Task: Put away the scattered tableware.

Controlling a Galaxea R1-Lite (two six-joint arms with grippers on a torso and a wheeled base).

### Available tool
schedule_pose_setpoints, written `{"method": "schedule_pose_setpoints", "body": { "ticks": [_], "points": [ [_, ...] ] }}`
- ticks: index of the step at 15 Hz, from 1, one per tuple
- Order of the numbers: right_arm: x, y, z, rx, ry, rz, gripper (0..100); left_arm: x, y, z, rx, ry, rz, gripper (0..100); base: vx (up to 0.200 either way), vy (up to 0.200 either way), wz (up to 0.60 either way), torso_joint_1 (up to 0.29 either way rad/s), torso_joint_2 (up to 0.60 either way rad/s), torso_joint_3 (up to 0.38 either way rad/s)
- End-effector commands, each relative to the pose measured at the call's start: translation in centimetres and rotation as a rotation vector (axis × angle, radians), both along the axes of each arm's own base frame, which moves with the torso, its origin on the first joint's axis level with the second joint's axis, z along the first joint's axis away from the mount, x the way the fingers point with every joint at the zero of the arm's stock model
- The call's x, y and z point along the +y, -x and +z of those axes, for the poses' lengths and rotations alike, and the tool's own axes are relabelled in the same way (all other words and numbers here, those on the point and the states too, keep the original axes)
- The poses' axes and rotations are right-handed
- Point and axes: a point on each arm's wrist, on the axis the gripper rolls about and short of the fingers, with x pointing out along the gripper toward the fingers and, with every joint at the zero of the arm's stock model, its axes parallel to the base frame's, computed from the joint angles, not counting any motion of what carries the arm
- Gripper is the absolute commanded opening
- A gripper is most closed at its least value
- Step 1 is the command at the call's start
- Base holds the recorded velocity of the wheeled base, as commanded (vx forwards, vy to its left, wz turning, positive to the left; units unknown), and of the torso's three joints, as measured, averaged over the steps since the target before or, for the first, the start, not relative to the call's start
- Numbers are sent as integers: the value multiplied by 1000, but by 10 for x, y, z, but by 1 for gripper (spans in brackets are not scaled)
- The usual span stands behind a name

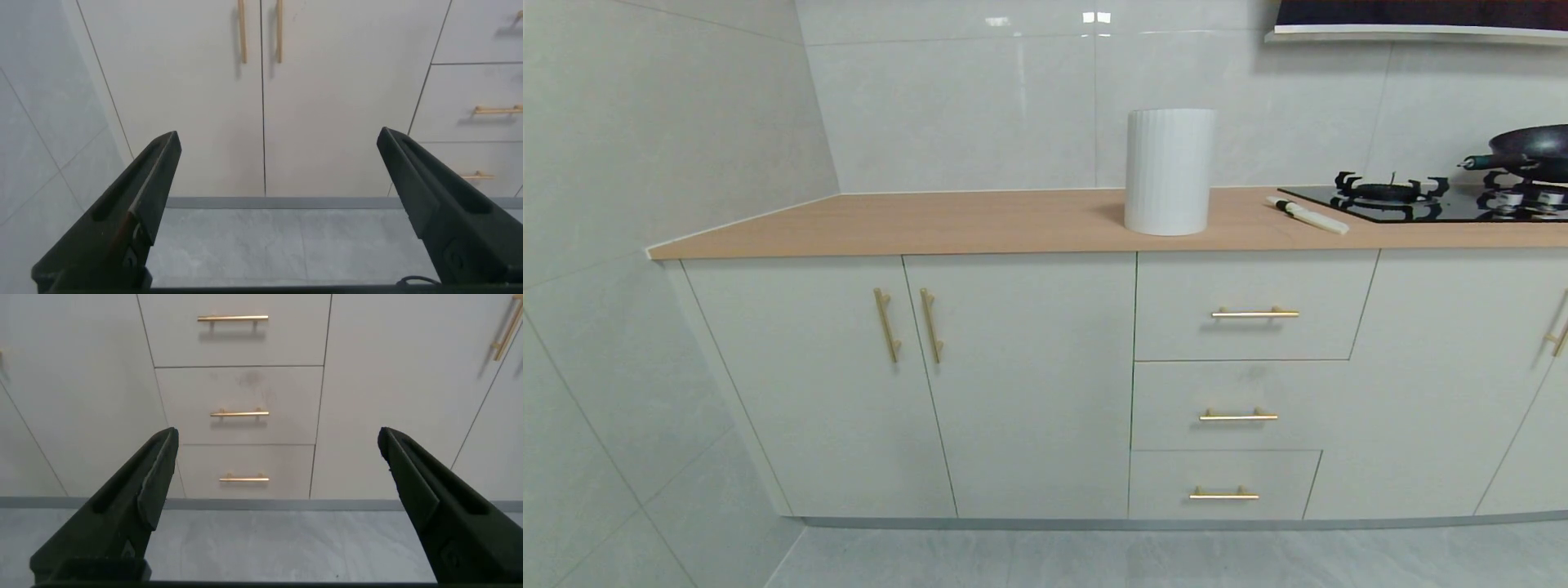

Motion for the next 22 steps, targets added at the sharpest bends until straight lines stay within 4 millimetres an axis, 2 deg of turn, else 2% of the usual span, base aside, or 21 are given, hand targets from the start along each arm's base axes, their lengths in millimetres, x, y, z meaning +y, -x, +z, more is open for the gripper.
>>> {"method": "schedule_pose_setpoints", "body": {
  "ticks": [1, 13, 22],
  "points": [
    [0, 0, -1, 6, 0, -1, 100, 0, 0, 0, -1, 0, 0, 100, 0, 0, 0, 0, 0, 0],
    [0, 0, -1, 9, -3, 2, 100, 0, 0, 0, -1, -9, 0, 100, 0, 0, 0, 0, 0, 0],
    [0, 0, -1, 9, -3, 6, 100, 0, 0, 0, -1, -6, -1, 100, 200, 0, 0, 2, 2, 1]
  ]
}}
